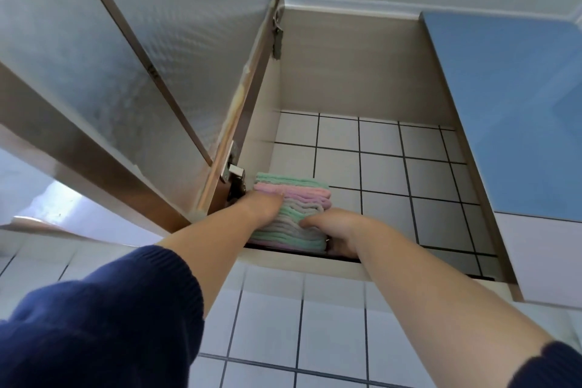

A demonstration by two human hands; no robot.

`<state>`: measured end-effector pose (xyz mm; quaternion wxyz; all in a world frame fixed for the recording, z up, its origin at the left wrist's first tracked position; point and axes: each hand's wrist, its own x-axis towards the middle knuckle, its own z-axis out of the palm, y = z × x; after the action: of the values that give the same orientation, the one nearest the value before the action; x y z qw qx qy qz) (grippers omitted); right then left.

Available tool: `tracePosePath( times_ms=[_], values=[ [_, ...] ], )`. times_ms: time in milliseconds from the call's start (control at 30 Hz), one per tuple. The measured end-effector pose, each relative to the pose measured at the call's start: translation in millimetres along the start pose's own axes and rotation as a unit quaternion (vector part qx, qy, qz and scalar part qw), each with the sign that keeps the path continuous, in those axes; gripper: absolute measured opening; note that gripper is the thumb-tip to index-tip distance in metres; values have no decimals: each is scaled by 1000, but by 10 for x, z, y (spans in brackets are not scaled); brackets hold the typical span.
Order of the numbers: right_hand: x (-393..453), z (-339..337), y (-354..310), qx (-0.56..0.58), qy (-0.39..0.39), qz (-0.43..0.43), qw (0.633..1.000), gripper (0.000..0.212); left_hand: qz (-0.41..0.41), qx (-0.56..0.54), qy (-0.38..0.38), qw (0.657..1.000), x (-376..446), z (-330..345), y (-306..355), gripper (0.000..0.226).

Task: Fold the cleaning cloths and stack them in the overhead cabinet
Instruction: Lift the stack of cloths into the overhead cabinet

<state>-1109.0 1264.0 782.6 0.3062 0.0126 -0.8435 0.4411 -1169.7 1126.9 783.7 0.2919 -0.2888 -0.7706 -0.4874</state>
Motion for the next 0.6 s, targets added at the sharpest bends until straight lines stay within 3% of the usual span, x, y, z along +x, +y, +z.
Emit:
tracePosePath(
  times_ms=[67,200,367,500,600],
  values=[
    [-23,4,2,-11,24,-10,1000,24,8,17,5,1000,-113,-33,20,53],
    [-62,70,-48,-65,52,-29,996,28,83,106,-3,991,-357,-33,-52,72],
    [-188,-5,-73,-106,34,-25,993,23,161,337,-49,926,-734,-66,-94,68],
    [-347,-90,-157,-218,56,-43,973,48,173,394,-88,898,-831,-81,-44,72],
    [-454,-13,-240,-273,18,-100,957,33,172,408,-89,892,-845,-106,-20,72]
  ],
)
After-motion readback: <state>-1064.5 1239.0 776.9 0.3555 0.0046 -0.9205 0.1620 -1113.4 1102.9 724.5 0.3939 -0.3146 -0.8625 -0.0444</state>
